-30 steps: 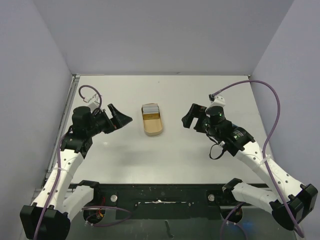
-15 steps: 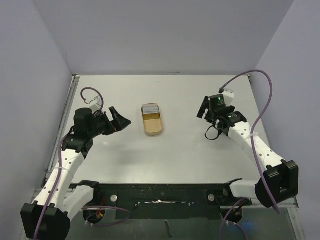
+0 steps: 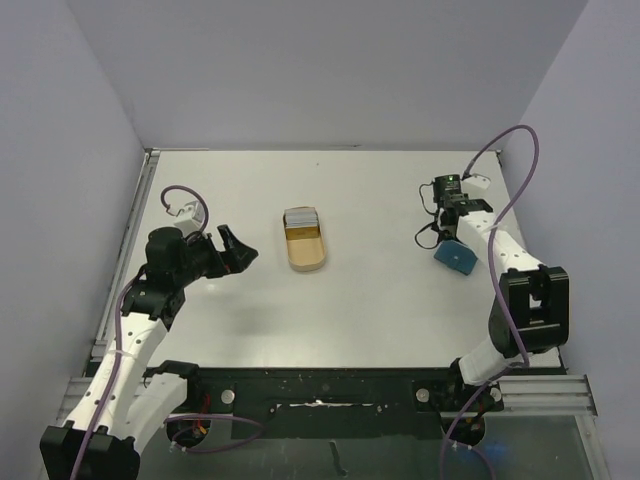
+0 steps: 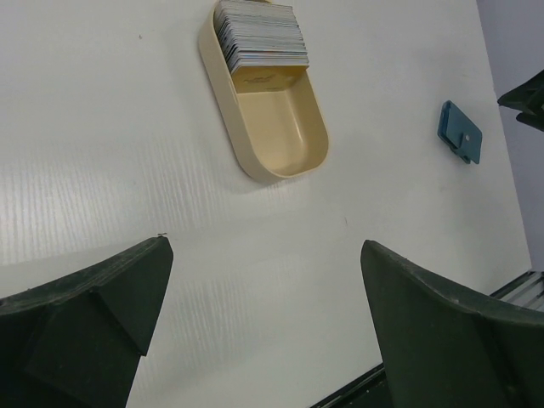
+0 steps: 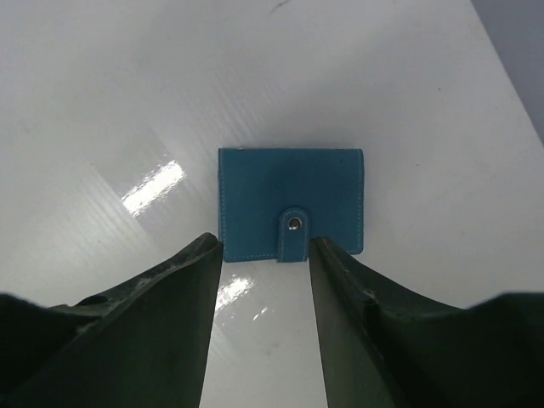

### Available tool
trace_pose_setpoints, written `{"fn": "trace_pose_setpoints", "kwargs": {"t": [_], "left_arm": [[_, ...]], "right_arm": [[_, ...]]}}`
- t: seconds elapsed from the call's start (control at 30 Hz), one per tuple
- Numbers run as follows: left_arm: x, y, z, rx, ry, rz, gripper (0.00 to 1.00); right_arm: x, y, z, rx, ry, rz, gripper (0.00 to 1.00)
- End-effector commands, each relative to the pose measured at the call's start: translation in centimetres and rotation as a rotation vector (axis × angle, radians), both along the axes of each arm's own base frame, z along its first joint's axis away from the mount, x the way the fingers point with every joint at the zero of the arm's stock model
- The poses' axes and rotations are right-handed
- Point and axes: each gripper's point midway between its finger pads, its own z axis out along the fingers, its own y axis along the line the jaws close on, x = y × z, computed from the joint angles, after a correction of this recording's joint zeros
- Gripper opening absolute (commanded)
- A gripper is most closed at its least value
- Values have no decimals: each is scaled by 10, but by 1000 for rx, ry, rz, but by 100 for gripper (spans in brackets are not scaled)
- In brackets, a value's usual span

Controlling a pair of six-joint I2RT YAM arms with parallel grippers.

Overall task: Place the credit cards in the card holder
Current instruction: Move the card holder to the center of the board.

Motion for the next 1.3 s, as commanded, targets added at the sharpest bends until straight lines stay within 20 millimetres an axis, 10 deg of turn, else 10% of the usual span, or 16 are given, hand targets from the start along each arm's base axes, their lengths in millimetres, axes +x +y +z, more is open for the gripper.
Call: {"fn": "trace_pose_setpoints", "kwargs": {"t": [0.0,0.3,0.6,1.27], "left_arm": [[6,2,14,30,-78,2,95],[5,3,14,36,-84,3,95],[6,4,14,39,-81,7,95],[9,2,6,41,-48,-12,94]], "right_arm": [[5,-31,4,-65,1,-83,46],[14,-75,-33,95,23,-172,53],[17,-72,-67,222,32,-155,58],[-20,2,-105,331,198,165,59]]}}
